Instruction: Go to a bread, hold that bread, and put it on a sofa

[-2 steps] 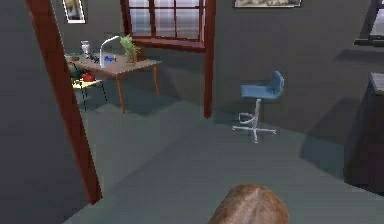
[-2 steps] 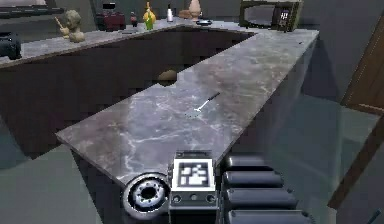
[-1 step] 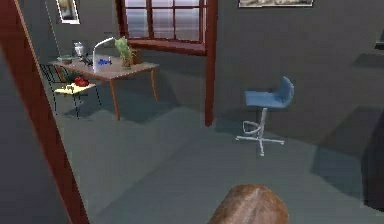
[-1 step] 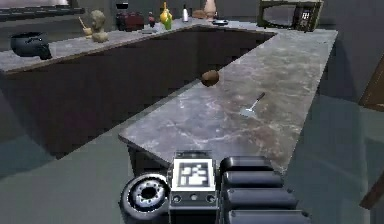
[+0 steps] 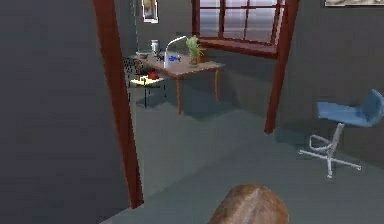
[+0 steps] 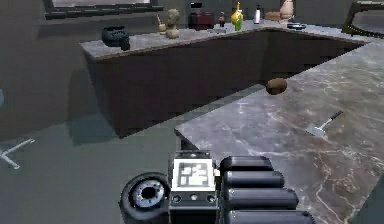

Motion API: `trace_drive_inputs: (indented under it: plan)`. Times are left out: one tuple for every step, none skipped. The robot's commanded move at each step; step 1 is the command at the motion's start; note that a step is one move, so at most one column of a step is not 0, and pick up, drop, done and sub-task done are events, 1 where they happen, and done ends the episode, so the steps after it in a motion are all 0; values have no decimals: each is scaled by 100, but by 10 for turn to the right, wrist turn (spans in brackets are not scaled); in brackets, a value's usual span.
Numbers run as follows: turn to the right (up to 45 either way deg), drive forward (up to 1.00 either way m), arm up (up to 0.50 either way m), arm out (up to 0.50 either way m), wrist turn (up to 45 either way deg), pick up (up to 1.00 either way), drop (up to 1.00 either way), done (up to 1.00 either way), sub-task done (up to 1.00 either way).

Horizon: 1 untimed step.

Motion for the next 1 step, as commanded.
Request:
trace_drive_inputs:
  plan:
    - [0,100,0,0,0,0,0,0,0]
